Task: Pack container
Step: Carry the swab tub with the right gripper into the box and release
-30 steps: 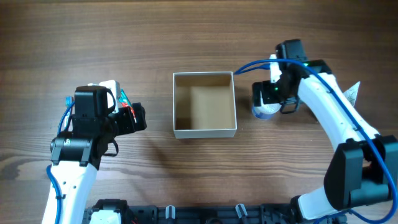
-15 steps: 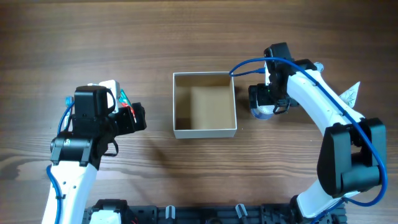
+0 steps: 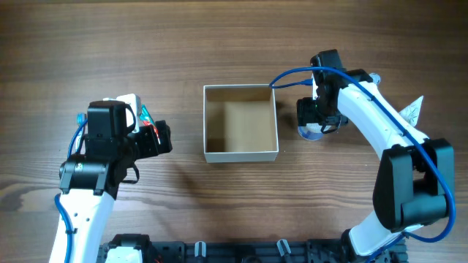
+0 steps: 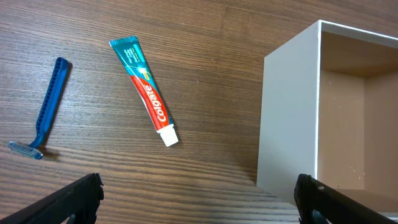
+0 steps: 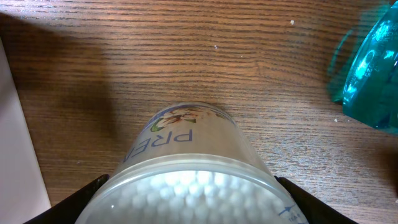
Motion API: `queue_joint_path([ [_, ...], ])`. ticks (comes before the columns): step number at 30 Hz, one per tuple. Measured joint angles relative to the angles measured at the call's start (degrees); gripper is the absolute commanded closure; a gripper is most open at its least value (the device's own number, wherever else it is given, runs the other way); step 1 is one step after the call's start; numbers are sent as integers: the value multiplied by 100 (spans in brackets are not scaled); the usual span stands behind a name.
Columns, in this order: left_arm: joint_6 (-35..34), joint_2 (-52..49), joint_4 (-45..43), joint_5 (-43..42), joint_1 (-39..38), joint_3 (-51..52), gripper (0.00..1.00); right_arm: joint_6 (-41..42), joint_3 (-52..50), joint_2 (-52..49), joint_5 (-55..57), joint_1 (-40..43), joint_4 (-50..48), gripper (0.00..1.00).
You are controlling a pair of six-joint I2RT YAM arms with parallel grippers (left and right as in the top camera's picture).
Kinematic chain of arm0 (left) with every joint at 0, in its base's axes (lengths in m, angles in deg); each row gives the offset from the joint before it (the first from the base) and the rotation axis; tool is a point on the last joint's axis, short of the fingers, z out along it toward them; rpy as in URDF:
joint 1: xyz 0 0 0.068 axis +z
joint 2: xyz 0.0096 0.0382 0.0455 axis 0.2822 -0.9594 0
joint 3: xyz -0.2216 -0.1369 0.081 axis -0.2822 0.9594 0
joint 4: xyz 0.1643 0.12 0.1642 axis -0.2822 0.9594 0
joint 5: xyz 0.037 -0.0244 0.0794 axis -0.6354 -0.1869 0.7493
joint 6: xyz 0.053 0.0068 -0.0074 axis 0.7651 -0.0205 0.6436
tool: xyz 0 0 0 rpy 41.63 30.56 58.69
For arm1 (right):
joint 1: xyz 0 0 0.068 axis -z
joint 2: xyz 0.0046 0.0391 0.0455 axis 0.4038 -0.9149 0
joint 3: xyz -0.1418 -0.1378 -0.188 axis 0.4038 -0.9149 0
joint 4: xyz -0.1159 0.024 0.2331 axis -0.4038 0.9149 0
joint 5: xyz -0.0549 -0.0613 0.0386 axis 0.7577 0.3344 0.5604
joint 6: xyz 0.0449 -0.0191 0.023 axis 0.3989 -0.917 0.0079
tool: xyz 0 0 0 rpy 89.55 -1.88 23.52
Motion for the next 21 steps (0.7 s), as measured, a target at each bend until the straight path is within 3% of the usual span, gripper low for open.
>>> queue_joint_path([
  [3,0,0,0,0,0,0,0,0,0,0,0,0,0,60],
  [5,0,0,0,0,0,0,0,-2,7,0,-2,0,39,92],
  [6,0,0,0,0,0,0,0,-2,26,11,-2,0,142,96],
  [10,0,0,-2,0,0,0,0,-2,455,186,-4,0,824,96],
  [14,0,0,-2,2,0,0,0,-48,1631,748,0,-103,1554,96],
  [17,0,0,0,50,0,0,0,-229,2540,1147,42,-640,1700,95],
  [21,0,0,28,195,0,0,0,-452,2905,1246,52,-1904,1187,96],
])
